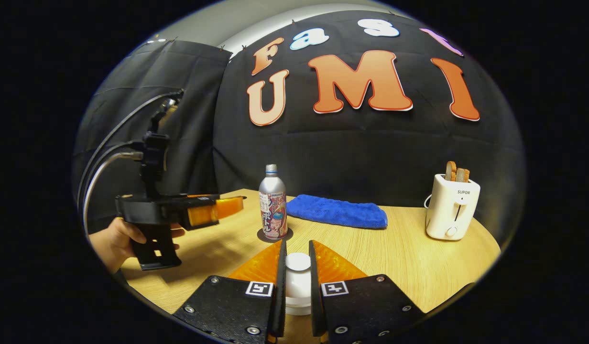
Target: Open the teacup lid with one hand, grasp the water bottle and pour water into the teacup with the other hand; after pouring, place the water bottle on the coaster and then close the teacup lid.
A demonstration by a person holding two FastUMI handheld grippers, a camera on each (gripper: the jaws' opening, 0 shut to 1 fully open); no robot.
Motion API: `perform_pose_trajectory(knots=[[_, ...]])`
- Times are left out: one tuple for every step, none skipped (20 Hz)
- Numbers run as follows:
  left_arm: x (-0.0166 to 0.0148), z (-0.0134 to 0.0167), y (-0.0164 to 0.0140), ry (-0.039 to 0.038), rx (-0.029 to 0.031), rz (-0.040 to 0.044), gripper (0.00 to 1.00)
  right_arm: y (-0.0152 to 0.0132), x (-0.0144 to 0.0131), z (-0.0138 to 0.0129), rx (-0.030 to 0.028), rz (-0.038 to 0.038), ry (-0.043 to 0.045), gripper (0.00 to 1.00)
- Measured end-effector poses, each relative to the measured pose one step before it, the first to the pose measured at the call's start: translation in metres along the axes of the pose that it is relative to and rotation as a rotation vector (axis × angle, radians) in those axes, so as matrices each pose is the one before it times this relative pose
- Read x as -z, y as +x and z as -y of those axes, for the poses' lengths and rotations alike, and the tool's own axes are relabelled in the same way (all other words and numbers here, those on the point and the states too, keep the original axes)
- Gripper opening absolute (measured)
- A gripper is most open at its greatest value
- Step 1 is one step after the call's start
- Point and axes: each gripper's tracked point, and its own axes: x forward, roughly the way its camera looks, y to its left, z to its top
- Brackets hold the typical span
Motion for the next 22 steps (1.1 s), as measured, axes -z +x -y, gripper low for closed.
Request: perform_pose_trajectory(knots=[[-0.00493,-0.00161,-0.00669,0.00229,-0.00516,0.01351,0.94,0.00279,0.00453,0.00029,0.0005,-0.01065,-0.00169,0.22],[-0.00425,-0.00211,-0.00625,0.00601,-0.00434,0.01456,0.98,0.00172,0.00502,-0.00084,0.00095,-0.01183,-0.00246,0.23],[-0.00365,-0.00156,-0.00455,0.00768,-0.00564,0.01325,0.98,0.00208,0.00385,-0.00002,0.00092,-0.00819,-0.00045,0.23],[-0.00243,-0.00153,-0.00451,0.01022,-0.00599,0.00848,0.98,0.00219,0.00493,-0.00046,-0.00032,-0.00903,-0.00066,0.23],[-0.00175,0.00036,-0.00402,0.00597,-0.00028,0.00876,0.98,0.00192,0.00304,-0.0009,-0.00105,-0.0065,0.00007,0.23],[-0.00187,0.00005,-0.00308,0.00265,-0.00043,0.00316,0.98,0.00162,0.0052,-0.00122,0.00055,-0.01121,0.0022,0.23],[-0.00082,0.00127,-0.00266,0.00063,0.00446,0.006,0.98,0.0024,0.00522,-0.00017,-0.00102,-0.01369,0.0066,0.23],[-0.002,-0.0007,-0.00247,0.00211,-0.00331,0.00486,0.97,0.00118,0.0029,-0.00099,0.00053,-0.0079,0.00187,0.22],[-0.00029,0.00007,-0.00187,0.00466,-0.00037,0.00461,0.98,-0.0004,0.00007,-0.00002,0.00226,0.0038,-0.00617,0.23],[-0.00038,-0.00093,-0.00131,0.00858,-0.00515,0.00468,0.97,0.00041,-0.00193,0.00008,0.00303,0.01038,-0.00691,0.23],[-0.00015,0.00085,-0.00188,0.0052,0.00088,0.00053,0.95,0.00137,-0.00002,0.00077,0.00144,0.00436,-0.01114,0.23],[0.00027,0.00191,-0.00214,0.00233,0.0033,0.00058,0.98,-0.00018,0.00047,-0.00072,0.00208,0.00558,-0.00942,0.23],[0.00067,-0.00019,-0.00073,0.00009,0.00009,-0.00073,0.97,-0.00012,0.00036,0.00103,0.00474,0.00282,-0.00547,0.23],[-0.00129,0.00155,-0.00194,-0.00023,0.00265,0.00232,0.97,0.00042,0.00067,0.00139,0.00543,0.00309,0.00079,0.25],[0.00014,0.00043,-0.00193,0.00376,-0.0031,0.0025,0.97,-0.00173,-0.00092,0.00142,0.00643,0.00253,-0.0002,0.26],[-0.00203,0.00058,-0.00155,0.00135,0.00063,0.00554,0.97,0.00071,-0.00021,0.00036,0.00437,0.00332,-0.00355,0.29],[-0.00378,0.00128,-0.00245,-0.00106,-0.00037,0.00672,0.97,-0.00199,-0.00355,0.00096,0.00914,0.00845,-0.00776,0.31],[-0.00399,0.00087,-0.00266,-0.00057,0.00094,0.00712,0.97,-0.00278,-0.00584,0.00065,0.00584,0.01473,-0.00656,0.36],[-0.005,0.00043,-0.00403,0.00119,-0.00213,0.00992,0.97,-0.00253,-0.00659,0.00141,0.00535,0.01914,-0.00343,0.38],[-0.00467,0.00038,-0.00237,-0.00186,0.00083,0.01103,0.97,-0.00396,-0.0074,0.00163,0.0081,0.0184,-0.00141,0.42],[-0.00557,0.00317,-0.00385,-0.00947,0.01018,0.01254,0.97,-0.00368,-0.00798,0.00141,0.00527,0.01998,-0.0015,0.45],[-0.00328,0.00361,-0.00305,-0.0166,0.00988,0.00651,0.97,-0.00307,-0.00728,0.00287,0.01141,0.0162,-0.00379,0.49]])
